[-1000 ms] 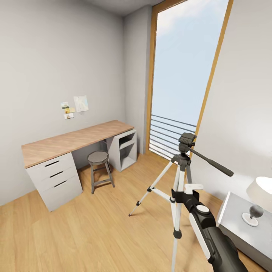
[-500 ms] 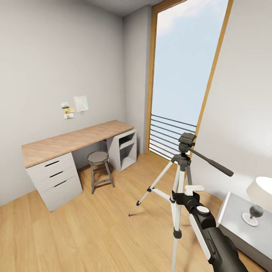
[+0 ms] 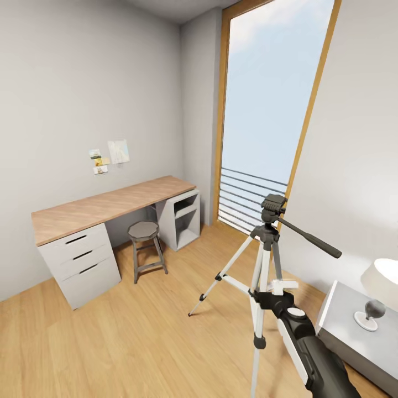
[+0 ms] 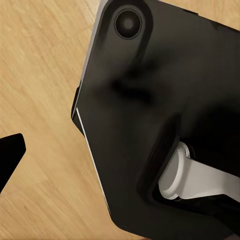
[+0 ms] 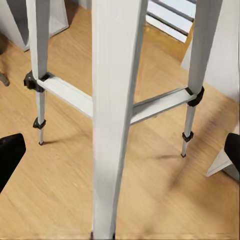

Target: Attach the digital camera to the camera tripod in the bedroom.

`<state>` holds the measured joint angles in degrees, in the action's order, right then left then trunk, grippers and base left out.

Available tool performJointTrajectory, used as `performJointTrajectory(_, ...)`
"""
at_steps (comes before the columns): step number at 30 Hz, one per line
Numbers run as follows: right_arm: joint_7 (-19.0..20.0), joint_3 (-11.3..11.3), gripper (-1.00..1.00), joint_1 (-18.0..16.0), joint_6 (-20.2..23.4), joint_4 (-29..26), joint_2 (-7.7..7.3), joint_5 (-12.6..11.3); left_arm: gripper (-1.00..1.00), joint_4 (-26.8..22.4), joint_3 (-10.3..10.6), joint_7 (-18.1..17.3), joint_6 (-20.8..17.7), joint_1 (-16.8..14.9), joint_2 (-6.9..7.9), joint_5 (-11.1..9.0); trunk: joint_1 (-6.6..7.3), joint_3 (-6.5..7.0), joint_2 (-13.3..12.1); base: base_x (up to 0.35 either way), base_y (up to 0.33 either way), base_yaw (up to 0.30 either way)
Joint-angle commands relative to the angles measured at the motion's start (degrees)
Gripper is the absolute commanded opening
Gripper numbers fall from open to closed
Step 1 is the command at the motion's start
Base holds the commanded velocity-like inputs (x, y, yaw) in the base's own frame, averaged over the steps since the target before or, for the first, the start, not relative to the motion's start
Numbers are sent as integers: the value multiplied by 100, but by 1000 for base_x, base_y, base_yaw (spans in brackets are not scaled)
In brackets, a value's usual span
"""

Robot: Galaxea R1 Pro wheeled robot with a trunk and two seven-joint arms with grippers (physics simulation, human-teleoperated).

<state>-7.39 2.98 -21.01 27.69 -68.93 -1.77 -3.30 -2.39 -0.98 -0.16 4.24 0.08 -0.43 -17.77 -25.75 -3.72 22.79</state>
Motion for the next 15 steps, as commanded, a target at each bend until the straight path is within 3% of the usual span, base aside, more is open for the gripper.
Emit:
performJointTrajectory(1, -96, -63, 100, -6, 24, 195, -42, -34, 100, -7, -7, -2, 10, 1, -1, -24, -3, -11, 12, 0, 0, 0)
performJointTrajectory(3, -147, -210, 100, -7, 20, 388, -77, -33, 100, -7, -7, -2, 12, 1, -1, -25, -3, -11, 12, 0, 0, 0)
performJointTrajectory(4, -215, -566, 100, -6, 18, 797, -117, -34, 100, -7, -7, -2, 14, 1, -1, -25, -3, -11, 12, 0, 0, 0)
performJointTrajectory(6, -238, -779, 100, -6, 4, 1215, -132, -34, 100, -7, -11, -2, 14, 1, -1, -25, -3, -11, 12, 0, 0, 0)
performJointTrajectory(11, -288, -991, 100, -11, -104, 2370, -178, -29, 100, -7, -15, -2, 12, 1, -1, -25, -3, -11, 12, 0, 0, 0)
performJointTrajectory(15, -297, -1058, 100, -9, -436, 3442, -277, -13, 100, -7, -21, 0, 13, 1, -3, -25, -3, -11, 12, 0, 0, 0)
